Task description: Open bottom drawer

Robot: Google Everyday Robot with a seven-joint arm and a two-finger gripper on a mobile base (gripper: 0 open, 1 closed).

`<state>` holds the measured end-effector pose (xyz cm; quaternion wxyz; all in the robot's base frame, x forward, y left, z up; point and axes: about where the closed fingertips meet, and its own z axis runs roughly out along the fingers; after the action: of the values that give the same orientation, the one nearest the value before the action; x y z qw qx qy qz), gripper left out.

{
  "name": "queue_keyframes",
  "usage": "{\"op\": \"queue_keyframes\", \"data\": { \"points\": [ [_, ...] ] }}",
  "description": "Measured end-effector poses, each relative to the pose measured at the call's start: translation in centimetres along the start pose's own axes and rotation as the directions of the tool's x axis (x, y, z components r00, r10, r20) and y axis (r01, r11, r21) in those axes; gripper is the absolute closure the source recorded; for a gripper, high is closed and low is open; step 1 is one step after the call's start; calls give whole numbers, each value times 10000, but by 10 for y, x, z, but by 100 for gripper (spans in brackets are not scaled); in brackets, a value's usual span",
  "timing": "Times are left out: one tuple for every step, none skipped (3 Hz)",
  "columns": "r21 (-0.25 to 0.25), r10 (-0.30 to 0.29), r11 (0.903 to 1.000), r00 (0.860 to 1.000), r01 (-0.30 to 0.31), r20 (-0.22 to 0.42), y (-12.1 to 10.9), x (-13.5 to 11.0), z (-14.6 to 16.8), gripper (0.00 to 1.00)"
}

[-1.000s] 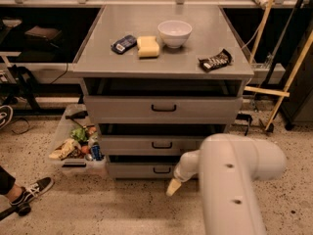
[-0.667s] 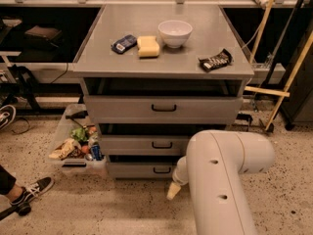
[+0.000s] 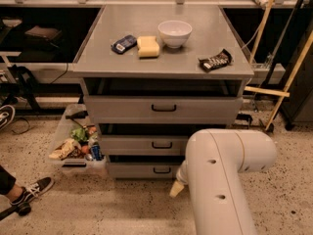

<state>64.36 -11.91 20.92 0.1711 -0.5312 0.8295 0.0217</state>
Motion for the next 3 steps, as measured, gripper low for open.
{"op": "queue_keyframes", "data": {
  "points": [
    [942, 1051, 9899, 9943, -1061, 158, -19, 54, -30, 0],
    [1250, 947, 9869, 9934, -1022, 643, -23, 45, -31, 0],
    [1250, 947, 9869, 9934, -1022, 644, -23, 45, -30, 0]
  ]
}}
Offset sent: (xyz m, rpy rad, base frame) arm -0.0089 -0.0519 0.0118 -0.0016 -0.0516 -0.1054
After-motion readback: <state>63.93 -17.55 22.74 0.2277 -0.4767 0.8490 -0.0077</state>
